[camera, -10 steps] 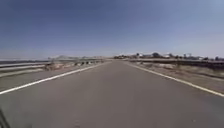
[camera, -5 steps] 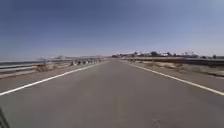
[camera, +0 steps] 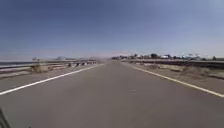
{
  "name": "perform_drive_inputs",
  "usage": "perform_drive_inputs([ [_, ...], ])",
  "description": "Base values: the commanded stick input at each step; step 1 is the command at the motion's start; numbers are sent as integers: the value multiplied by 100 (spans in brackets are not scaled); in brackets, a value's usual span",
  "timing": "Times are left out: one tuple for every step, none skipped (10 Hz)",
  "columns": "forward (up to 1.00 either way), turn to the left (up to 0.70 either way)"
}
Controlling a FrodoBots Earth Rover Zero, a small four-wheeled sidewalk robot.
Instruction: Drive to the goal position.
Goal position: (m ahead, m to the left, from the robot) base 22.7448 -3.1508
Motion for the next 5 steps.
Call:
perform_drive_inputs([
  [100,0],
  [100,0],
  [100,0],
  [100,0],
  [100,0],
])
